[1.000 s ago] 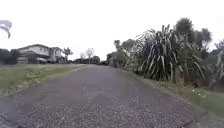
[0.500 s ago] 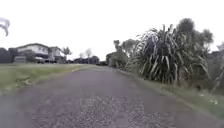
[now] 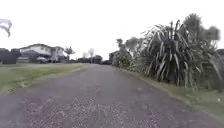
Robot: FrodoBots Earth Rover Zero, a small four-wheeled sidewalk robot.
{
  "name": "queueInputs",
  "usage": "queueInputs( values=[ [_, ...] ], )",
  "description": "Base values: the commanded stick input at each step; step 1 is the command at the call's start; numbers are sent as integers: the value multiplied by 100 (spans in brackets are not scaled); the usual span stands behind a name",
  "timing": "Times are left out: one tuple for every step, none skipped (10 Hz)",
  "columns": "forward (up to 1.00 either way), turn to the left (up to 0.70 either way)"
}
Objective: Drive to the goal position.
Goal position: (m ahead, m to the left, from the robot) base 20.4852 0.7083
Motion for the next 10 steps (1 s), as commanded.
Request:
queueInputs(
  values=[
    [70, 0],
    [70, 0],
    [70, 0],
    [70, 0],
    [70, 0],
    [70, 0],
    [70, 0],
    [70, 27],
    [70, 35],
    [70, 35]
  ],
)
